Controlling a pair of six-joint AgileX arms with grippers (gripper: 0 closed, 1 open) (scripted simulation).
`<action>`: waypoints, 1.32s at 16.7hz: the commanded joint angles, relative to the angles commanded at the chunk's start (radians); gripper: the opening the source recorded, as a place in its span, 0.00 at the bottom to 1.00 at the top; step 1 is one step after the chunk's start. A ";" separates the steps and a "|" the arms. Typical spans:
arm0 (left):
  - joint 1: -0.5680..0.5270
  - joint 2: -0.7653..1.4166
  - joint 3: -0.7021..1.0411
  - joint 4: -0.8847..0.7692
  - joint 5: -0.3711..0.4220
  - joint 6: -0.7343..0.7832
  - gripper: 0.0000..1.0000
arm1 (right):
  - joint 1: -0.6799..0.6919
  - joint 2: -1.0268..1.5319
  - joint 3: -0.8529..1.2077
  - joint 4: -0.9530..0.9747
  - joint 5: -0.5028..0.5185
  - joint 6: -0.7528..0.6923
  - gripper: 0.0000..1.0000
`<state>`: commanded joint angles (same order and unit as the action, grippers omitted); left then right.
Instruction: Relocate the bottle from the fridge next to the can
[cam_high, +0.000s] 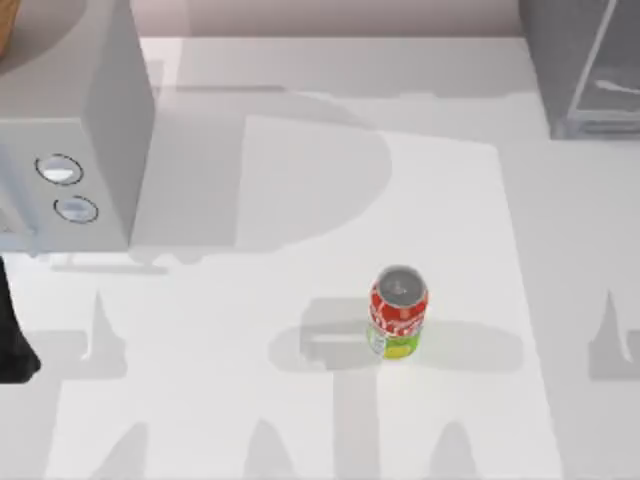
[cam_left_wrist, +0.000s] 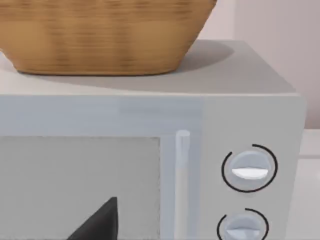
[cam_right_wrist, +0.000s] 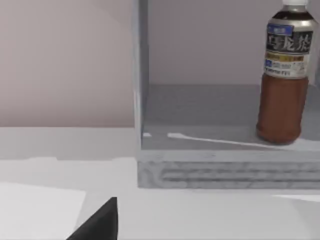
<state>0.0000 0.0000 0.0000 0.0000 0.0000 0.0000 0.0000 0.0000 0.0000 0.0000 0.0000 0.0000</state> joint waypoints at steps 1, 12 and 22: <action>0.000 0.000 0.000 0.000 0.000 0.000 1.00 | 0.000 0.000 0.000 0.000 0.000 0.000 1.00; 0.000 0.000 0.000 0.000 0.000 0.000 1.00 | -0.099 0.576 0.316 0.362 -0.081 0.003 1.00; 0.000 0.000 0.000 0.000 0.000 0.000 1.00 | -0.247 1.702 0.783 0.900 -0.214 0.006 1.00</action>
<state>0.0000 0.0000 0.0000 0.0000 0.0000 0.0000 -0.2467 1.7023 0.7826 0.8998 -0.2143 0.0059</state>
